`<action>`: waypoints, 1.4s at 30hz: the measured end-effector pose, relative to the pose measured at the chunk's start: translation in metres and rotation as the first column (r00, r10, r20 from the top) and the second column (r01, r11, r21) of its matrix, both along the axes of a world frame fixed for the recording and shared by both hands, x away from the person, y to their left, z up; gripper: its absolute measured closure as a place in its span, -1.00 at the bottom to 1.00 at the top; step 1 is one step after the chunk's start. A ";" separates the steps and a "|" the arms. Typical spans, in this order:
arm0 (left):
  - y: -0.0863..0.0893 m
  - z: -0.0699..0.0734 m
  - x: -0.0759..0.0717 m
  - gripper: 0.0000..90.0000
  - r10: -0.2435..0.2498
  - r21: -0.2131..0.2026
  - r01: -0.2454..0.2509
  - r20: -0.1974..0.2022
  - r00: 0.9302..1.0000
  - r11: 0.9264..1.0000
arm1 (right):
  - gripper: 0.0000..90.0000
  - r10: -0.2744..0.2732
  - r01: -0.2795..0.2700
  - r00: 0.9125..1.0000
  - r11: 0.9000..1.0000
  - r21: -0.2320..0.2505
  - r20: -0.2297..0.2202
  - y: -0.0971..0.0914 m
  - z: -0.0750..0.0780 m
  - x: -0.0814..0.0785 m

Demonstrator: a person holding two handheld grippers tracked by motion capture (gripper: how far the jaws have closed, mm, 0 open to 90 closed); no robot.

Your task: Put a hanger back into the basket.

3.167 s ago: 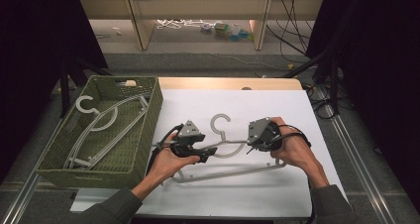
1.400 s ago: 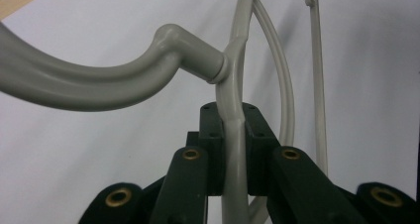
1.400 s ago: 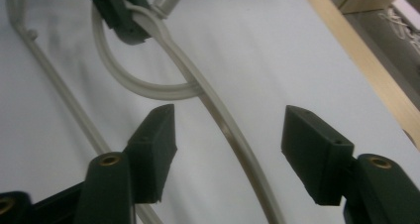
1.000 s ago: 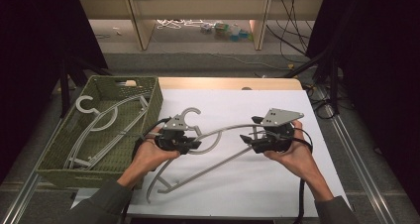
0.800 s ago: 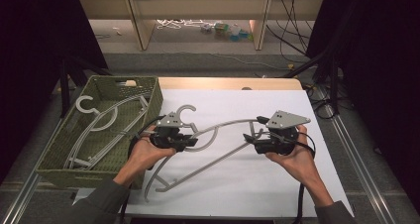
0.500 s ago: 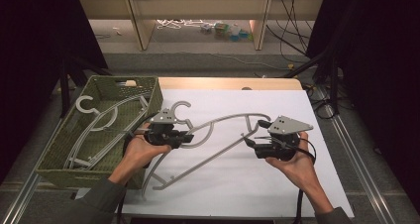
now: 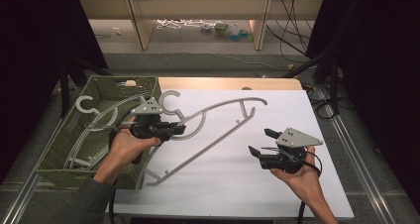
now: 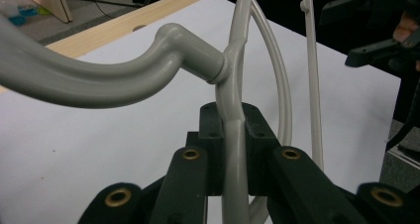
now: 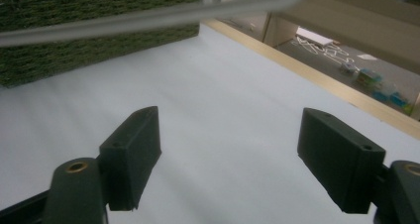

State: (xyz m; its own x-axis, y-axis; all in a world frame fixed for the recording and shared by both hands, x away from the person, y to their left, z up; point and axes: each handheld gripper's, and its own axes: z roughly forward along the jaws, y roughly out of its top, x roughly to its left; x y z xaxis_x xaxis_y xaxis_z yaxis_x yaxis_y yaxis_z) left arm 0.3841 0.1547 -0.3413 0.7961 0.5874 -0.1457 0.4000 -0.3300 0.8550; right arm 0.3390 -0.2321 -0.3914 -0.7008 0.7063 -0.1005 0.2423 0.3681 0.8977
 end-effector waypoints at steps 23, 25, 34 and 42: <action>0.047 0.059 0.007 0.82 0.042 -0.051 -0.043 -0.007 0.999 0.998 | -0.52 -0.029 0.025 0.998 0.996 0.081 0.047 0.001 -0.019 -0.027; 0.055 0.061 0.009 0.81 0.061 -0.036 -0.062 -0.023 0.998 0.997 | -0.53 -0.027 0.022 0.998 0.996 0.091 0.054 0.003 -0.020 -0.029; 0.092 0.068 0.019 0.81 0.135 -0.014 -0.136 -0.034 0.990 0.991 | -0.55 0.002 -0.005 0.999 0.997 0.073 0.044 0.012 -0.028 -0.032; 0.137 0.063 0.035 0.81 0.207 -0.068 -0.212 -0.072 0.976 0.975 | -0.54 0.001 -0.004 0.999 0.998 0.069 0.039 0.012 -0.031 -0.032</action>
